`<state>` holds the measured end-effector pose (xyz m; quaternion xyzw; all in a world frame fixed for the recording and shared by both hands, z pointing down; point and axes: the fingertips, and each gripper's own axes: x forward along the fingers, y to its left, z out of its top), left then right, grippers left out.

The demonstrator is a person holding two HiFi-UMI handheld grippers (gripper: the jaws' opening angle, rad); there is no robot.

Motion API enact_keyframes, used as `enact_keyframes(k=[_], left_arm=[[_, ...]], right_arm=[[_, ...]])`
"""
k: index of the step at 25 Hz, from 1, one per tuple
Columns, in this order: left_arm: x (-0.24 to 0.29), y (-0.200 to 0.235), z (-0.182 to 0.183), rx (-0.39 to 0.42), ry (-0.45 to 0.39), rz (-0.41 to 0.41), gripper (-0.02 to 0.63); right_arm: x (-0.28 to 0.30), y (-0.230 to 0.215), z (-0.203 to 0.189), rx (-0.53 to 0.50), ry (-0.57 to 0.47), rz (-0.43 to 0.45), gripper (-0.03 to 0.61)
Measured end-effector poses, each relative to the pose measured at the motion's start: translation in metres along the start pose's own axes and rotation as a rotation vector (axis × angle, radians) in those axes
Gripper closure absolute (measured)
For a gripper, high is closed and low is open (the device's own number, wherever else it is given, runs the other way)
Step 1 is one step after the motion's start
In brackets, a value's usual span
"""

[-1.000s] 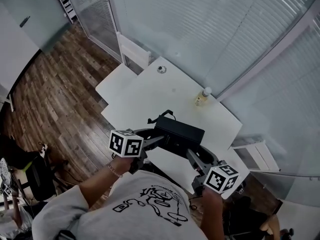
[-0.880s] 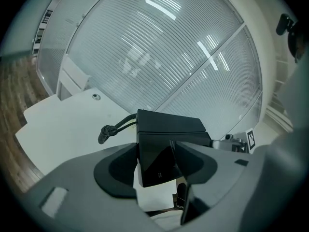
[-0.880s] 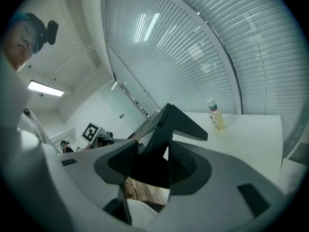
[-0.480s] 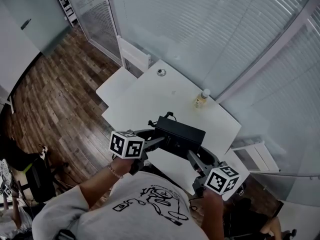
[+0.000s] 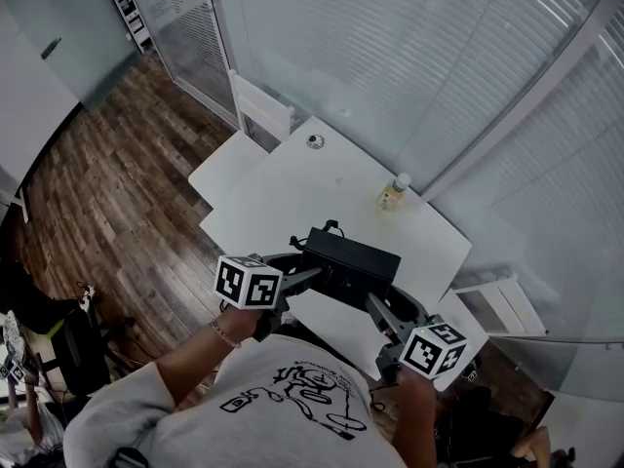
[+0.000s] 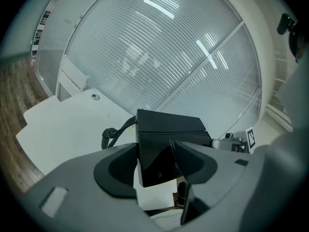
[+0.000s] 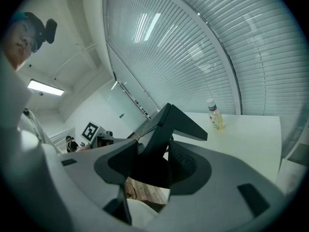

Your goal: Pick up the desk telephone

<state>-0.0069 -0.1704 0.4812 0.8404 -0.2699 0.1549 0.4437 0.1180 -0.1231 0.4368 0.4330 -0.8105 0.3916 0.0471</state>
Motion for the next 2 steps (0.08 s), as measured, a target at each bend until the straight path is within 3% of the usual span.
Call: enact_keyframes(k=[2], left_arm=[[0.0004, 0.0007, -0.0008, -0.003, 0.003, -0.001, 0.376]], right_arm=[[0.0003, -0.0002, 0.0000, 0.002, -0.001, 0.001, 0.385]])
